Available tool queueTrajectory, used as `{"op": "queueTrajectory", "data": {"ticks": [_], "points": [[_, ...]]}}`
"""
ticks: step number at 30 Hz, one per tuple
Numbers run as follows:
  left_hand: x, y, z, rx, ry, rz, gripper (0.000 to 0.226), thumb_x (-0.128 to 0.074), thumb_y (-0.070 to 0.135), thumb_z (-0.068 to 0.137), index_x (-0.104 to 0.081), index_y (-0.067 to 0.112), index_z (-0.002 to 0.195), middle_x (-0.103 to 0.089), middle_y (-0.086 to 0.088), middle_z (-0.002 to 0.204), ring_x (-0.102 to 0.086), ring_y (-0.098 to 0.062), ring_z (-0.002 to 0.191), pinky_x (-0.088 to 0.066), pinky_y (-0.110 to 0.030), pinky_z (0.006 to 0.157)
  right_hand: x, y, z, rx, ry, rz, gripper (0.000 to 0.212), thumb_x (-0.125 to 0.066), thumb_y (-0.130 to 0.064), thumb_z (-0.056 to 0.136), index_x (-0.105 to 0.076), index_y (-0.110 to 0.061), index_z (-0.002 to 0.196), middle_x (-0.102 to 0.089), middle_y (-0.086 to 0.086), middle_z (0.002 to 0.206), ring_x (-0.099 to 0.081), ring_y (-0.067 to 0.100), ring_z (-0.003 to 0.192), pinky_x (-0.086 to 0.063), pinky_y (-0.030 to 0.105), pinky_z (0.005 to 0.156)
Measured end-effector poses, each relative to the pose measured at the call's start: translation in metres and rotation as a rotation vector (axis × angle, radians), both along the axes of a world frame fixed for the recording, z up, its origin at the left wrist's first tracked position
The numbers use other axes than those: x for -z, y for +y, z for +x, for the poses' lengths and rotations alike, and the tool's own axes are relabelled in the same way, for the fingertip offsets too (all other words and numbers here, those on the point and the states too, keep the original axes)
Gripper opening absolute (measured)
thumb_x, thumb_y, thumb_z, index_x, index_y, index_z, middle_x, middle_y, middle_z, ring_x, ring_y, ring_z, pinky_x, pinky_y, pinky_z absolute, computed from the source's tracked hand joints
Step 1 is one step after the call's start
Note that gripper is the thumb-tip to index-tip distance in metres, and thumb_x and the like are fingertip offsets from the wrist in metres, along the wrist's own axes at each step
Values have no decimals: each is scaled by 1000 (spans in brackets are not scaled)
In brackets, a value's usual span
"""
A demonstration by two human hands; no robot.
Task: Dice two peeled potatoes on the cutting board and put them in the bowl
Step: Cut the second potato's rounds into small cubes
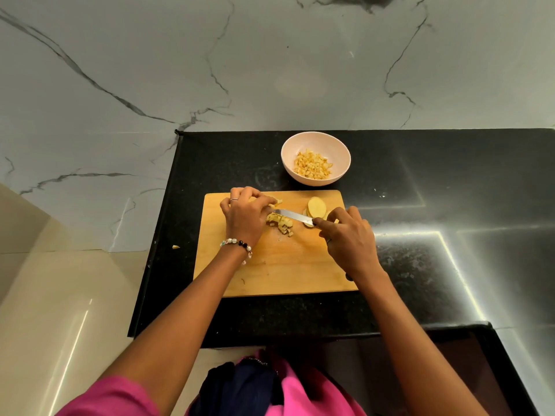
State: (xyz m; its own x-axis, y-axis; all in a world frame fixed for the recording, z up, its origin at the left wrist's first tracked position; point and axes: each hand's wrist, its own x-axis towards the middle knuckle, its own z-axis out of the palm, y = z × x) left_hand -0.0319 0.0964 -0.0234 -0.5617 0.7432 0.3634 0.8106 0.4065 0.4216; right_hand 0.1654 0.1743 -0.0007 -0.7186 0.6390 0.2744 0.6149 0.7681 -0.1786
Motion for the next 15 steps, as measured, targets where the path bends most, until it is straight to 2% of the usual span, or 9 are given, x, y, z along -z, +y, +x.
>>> {"op": "queueTrajectory", "data": {"ticks": [5,9,12,15], "points": [[6,-2,3,5,140,-111,15,-73,21,80,-76,29,92,-64,-1,100,-53,-28,100,-37,-47,81,0,5,5,5,50,-34,34,-80,-10,72,-73,-23,103,-61,4,86,-53,28,78,-40,33,50],[6,0,3,-86,97,-125,9,-70,22,81,-76,23,87,-62,-1,104,-49,-26,107,-32,-45,87,0,11,14,29,121,-100,34,-77,-11,77,-72,-22,108,-61,3,88,-51,26,81,-41,34,53],[-3,5,6,-148,-20,-66,15,-65,31,85,-74,19,86,-61,0,107,-44,-24,111,-27,-42,89,-1,14,13,77,188,-334,32,-68,-18,86,-68,-19,117,-65,5,94,-55,25,89,-42,33,66],[-10,10,12,-175,-87,-5,21,-63,34,87,-74,16,86,-62,-2,106,-43,-24,112,-26,-42,89,-3,14,10,98,254,-565,29,-63,-19,90,-67,-13,118,-71,8,100,-63,24,89,-52,38,79]]}}
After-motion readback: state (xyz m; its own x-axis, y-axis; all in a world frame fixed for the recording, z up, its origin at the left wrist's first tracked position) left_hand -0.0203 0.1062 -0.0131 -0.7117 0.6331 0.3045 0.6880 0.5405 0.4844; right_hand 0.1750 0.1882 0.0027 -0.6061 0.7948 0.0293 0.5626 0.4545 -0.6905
